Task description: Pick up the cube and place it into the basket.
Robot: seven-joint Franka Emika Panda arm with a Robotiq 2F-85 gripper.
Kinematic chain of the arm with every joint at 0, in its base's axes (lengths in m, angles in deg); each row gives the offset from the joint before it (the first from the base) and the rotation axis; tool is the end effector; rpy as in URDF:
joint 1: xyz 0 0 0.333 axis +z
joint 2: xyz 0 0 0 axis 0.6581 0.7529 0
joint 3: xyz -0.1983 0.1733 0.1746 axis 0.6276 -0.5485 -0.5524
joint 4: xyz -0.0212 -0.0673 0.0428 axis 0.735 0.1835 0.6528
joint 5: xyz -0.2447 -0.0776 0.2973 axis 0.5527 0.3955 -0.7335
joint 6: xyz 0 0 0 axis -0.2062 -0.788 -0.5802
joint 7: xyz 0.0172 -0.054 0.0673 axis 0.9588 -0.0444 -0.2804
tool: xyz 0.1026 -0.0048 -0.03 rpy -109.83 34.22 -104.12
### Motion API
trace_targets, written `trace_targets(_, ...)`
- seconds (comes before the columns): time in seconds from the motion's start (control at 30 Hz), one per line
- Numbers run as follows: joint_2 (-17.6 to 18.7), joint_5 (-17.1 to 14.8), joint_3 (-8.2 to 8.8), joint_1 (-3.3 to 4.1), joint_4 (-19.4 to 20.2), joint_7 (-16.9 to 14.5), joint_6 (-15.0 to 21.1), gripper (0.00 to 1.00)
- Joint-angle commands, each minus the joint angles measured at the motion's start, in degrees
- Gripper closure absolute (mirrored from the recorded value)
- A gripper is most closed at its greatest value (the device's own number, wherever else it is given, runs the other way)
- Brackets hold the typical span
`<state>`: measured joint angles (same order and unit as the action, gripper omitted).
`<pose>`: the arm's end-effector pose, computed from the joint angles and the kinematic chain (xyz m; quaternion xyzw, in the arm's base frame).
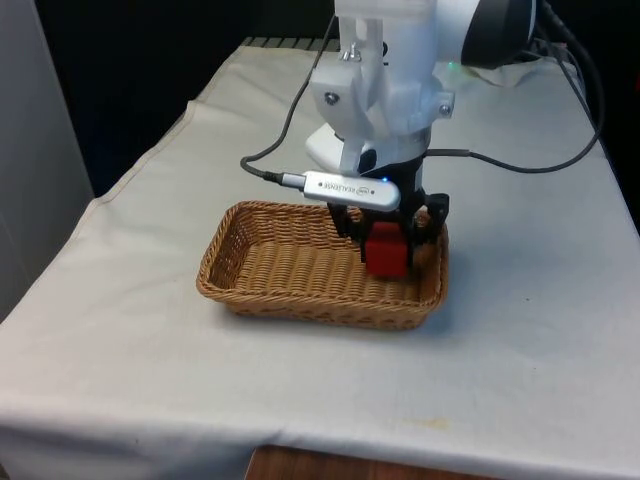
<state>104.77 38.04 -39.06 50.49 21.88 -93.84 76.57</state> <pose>0.7210 -0.0012 0.2036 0.9986 0.0026 -0.0527 0.0100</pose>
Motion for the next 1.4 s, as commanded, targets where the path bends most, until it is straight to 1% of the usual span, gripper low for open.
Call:
trace_targets(0.0, 0.4, -0.34, -0.23, -0.17, -0.29, -0.17, 0.29, 0.99)
trace_targets(0.13, 0.92, -0.34, -0.23, -0.17, -0.29, -0.17, 0.63, 0.99)
trace_targets(0.17, 0.63, 0.0, 0.0, 0.0, 0.0, 0.0, 0.46, 0.99)
trace_targets(0.2, 1.03, -0.34, -0.23, -0.17, -0.29, -0.17, 0.74, 0.99)
trace_targets(0.37, 1.49, -0.34, -0.23, -0.17, -0.23, -0.11, 1.03, 0.99)
trace_targets(0.5, 1.32, -0.06, 0.0, 0.0, 0.0, 0.0, 0.92, 0.99)
trace_targets(0.53, 1.43, -0.23, -0.11, -0.11, -0.11, -0.06, 1.03, 0.99)
trace_targets(0.73, 1.32, -0.11, 0.0, 0.0, -0.06, 0.0, 0.97, 0.99)
trace_targets(1.37, 1.32, -0.11, 0.06, 0.0, 0.0, 0.0, 0.92, 0.99)
